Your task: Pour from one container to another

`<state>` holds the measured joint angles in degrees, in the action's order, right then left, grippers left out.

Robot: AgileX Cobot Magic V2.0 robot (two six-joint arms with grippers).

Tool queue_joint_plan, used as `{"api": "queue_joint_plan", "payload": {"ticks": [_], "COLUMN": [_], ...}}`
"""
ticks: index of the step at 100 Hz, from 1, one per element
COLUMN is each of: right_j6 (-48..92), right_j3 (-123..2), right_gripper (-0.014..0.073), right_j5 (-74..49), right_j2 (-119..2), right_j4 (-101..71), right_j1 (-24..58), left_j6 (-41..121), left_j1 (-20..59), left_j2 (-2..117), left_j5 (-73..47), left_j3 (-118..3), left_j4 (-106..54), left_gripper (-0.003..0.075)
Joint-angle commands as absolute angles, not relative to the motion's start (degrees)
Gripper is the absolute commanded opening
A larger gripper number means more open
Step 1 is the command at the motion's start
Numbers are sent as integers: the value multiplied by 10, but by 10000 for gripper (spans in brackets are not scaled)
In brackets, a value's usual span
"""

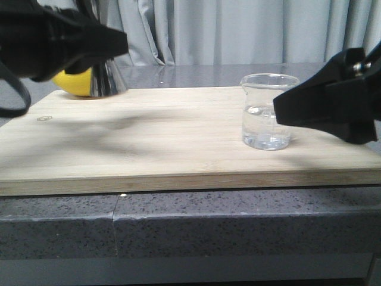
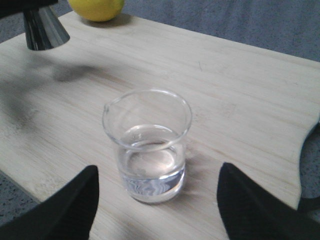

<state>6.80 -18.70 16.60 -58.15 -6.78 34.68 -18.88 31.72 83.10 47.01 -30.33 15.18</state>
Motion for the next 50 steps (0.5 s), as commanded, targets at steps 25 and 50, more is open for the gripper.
{"api": "queue_joint_plan", "payload": {"ticks": [25,50], "right_j6": [75,75], "right_j3": [-201,-201], "right_gripper": [452,452], "right_j5": [266,308], "right_j2": [-613,-641], "right_j4": [-52,-43], "right_j1": [354,354], "left_j6": [-246,-255], "left_j1": [316,316], "left_j2": [795,795], "left_j5": [496,496], "left_j3": [-341,-341], "left_j4": [185,193], "left_gripper": [-19,-19]}}
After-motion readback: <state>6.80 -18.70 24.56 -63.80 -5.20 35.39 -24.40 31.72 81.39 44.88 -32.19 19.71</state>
